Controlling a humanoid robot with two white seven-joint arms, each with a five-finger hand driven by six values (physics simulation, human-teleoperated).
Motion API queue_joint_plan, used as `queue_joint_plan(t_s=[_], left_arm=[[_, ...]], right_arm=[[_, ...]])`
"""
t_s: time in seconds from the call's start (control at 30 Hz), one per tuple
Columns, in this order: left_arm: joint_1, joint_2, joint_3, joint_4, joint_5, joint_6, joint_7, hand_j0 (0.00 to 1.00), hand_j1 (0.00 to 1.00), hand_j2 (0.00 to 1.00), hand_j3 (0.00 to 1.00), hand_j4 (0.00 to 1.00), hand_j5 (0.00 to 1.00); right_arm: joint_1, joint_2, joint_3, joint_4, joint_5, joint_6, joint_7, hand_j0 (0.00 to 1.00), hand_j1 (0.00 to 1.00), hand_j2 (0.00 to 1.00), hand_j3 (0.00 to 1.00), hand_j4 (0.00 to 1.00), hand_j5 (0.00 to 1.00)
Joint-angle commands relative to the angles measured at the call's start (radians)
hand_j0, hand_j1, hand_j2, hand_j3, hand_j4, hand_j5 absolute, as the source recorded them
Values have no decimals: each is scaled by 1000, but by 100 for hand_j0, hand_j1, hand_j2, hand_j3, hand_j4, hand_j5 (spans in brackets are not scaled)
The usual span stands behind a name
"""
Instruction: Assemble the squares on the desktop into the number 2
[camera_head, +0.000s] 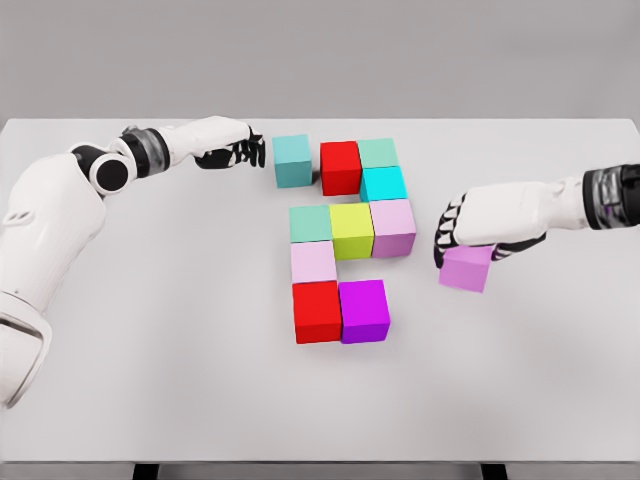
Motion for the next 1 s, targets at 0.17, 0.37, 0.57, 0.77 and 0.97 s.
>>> queue_joint_plan(t_s=[0.17, 0.37, 0.57, 0.77, 0.97], left_arm=[[0, -15, 3, 1, 7, 5, 0, 39, 39, 39, 39, 39, 39], [0, -24, 3, -1, 7, 5, 0, 39, 39, 39, 39, 39, 39], [0, -27, 3, -2, 7, 4, 0, 39, 39, 39, 39, 39, 39], [2, -27, 3, -4, 8, 4, 0, 39, 39, 39, 39, 39, 39], [5, -21, 9, -4, 8, 4, 0, 39, 39, 39, 39, 39, 39]], right_arm=[[9, 4, 22, -5, -3, 2, 0, 64, 64, 64, 64, 64, 64], [12, 8, 22, -7, -3, 2, 0, 64, 64, 64, 64, 64, 64], [8, 4, 25, -21, -3, 2, 0, 64, 64, 64, 64, 64, 64], [9, 10, 39, -19, -1, 2, 0, 63, 63, 63, 63, 63, 63], [9, 16, 58, -15, 37, 2, 0, 62, 62, 62, 62, 62, 62]])
